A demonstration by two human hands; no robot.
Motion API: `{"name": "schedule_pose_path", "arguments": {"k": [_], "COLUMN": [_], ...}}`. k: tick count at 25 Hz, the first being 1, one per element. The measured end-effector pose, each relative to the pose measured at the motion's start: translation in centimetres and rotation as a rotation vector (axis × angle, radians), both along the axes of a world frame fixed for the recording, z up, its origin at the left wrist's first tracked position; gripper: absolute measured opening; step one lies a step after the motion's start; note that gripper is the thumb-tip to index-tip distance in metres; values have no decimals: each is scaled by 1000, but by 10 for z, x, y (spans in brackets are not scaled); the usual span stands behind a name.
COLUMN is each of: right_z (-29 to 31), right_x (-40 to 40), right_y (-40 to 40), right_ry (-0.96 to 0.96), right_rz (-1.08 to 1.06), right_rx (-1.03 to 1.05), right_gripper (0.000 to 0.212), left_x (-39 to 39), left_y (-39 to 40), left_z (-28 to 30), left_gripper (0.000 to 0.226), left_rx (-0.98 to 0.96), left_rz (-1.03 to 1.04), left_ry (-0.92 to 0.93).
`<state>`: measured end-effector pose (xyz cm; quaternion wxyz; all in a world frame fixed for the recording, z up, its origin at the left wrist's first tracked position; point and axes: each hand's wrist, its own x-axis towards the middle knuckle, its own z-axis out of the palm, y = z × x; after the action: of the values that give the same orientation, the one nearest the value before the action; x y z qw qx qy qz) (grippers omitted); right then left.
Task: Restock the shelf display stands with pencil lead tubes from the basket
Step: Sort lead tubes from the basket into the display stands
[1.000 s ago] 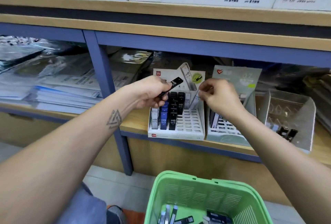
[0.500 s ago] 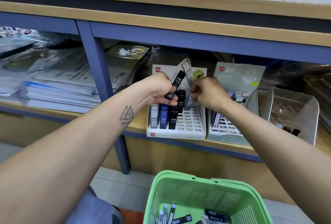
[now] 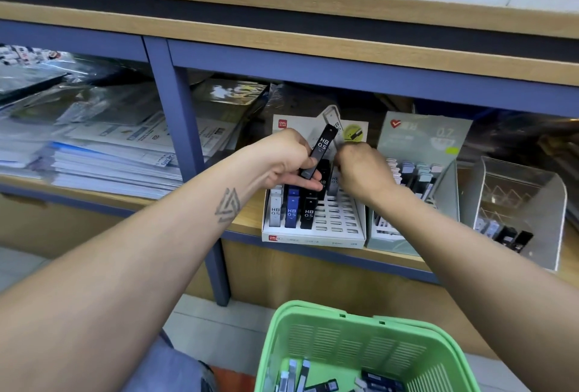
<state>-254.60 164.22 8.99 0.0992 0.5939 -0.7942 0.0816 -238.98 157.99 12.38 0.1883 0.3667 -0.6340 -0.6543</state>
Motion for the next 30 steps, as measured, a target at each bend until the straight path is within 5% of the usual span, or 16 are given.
{"name": "schedule_pose_path", "arguments": {"k": [2, 6, 8, 12, 19, 25, 30], "right_z": [11, 41, 45, 44, 47, 46, 19], "right_x": [-8, -24, -27, -33, -34, -39, -18], "right_y": [3, 35, 51, 69, 80, 75, 54], "right_ry": [-205, -1232, -1346, -1295, -940, -782, -592], "right_rz": [-6, 116, 207, 184, 195, 98, 135], "right_rx": [-71, -396, -402, -443, -378, -450, -354], "right_gripper": [20, 32, 27, 24, 16, 15, 14], "left_x": [1, -3, -10, -24, -25, -12, -10], "left_y": [3, 12, 17, 26, 24, 5, -1], "left_z": [1, 5, 6, 4, 8, 14, 5], "left_gripper": [13, 6, 8, 13, 10, 8, 41], "left_rx": [-5, -67, -82, -195, -738, -891, -1041], "left_rz": [-29, -65, -81, -117, -291, -95, -192], "left_ry": [-24, -61, -68, -115, -334, -421, -659]}}
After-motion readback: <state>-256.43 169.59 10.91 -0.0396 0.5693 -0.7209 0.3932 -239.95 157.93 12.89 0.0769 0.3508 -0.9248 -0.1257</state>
